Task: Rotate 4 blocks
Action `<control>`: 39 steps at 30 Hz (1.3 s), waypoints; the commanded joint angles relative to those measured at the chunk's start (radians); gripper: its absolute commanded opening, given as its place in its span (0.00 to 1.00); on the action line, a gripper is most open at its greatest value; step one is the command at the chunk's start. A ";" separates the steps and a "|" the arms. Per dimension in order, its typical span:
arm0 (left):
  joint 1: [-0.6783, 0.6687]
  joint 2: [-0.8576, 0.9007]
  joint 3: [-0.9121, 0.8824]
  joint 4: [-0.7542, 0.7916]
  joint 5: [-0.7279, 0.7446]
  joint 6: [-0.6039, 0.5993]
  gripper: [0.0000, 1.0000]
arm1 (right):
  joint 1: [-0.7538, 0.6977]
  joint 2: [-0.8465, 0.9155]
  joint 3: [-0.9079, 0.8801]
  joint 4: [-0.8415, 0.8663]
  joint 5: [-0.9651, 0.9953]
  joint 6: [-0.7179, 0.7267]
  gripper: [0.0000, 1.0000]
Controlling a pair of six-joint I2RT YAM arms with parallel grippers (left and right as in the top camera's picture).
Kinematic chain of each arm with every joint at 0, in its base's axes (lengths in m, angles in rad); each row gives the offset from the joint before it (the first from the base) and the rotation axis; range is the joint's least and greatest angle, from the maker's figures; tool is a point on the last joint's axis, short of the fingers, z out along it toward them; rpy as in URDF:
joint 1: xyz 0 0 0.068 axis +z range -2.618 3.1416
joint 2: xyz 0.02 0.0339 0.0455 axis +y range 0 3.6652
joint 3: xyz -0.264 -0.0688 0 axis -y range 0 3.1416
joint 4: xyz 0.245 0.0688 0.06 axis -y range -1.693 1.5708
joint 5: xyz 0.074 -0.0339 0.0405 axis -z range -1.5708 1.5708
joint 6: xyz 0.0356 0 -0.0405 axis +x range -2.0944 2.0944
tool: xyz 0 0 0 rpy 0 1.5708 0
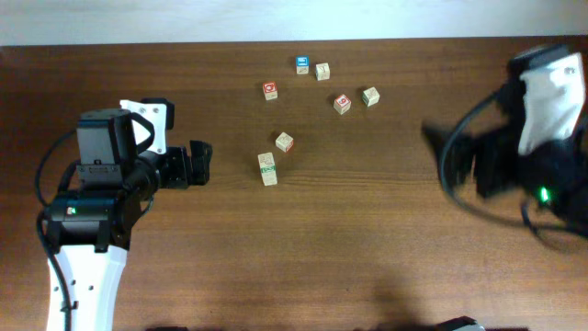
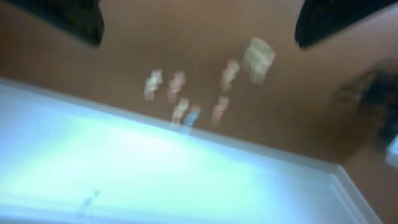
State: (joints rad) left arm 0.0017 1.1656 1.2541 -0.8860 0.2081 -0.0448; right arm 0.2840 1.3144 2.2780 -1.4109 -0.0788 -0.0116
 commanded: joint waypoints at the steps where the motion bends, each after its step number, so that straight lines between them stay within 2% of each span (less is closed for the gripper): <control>1: 0.003 -0.013 0.008 0.001 -0.004 0.016 0.99 | -0.157 -0.266 -0.525 0.386 0.031 -0.037 0.98; 4: 0.003 -0.013 0.008 0.001 -0.004 0.016 0.99 | -0.279 -0.608 -1.154 0.855 0.000 -0.037 0.98; 7: 0.003 -0.013 0.008 0.001 -0.004 0.016 0.99 | -0.320 -0.930 -1.675 1.158 0.001 -0.037 0.98; 9: 0.003 -0.013 0.008 0.001 -0.004 0.016 0.99 | -0.320 -1.101 -1.924 1.272 0.001 -0.036 0.98; 12: 0.003 -0.013 0.008 0.001 -0.004 0.016 0.99 | -0.317 -1.260 -2.174 1.380 0.000 -0.006 0.98; 15: 0.003 -0.013 0.008 0.001 -0.004 0.016 0.99 | -0.317 -1.308 -2.266 1.393 -0.007 -0.006 0.98; 16: 0.003 -0.013 0.008 0.001 -0.004 0.016 0.99 | -0.316 -1.311 -2.272 1.343 -0.031 -0.006 0.98; 31: 0.003 -0.013 0.008 -0.014 -0.008 0.016 0.99 | -0.317 -1.311 -2.272 1.344 -0.029 -0.007 0.98; 33: 0.003 -0.037 -0.012 -0.031 -0.069 0.024 0.99 | -0.317 -1.311 -2.272 1.344 -0.029 -0.007 0.98; 34: 0.003 -0.094 -0.081 0.012 -0.127 0.024 0.99 | -0.316 -1.311 -2.272 1.344 -0.029 -0.007 0.98; 39: 0.005 -0.444 -0.671 0.546 -0.119 0.113 0.99 | -0.317 -1.311 -2.272 1.344 -0.029 -0.007 0.98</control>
State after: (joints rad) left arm 0.0017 0.8730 0.8394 -0.5034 0.1070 0.0063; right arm -0.0284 0.0116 0.0147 -0.0666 -0.0990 -0.0269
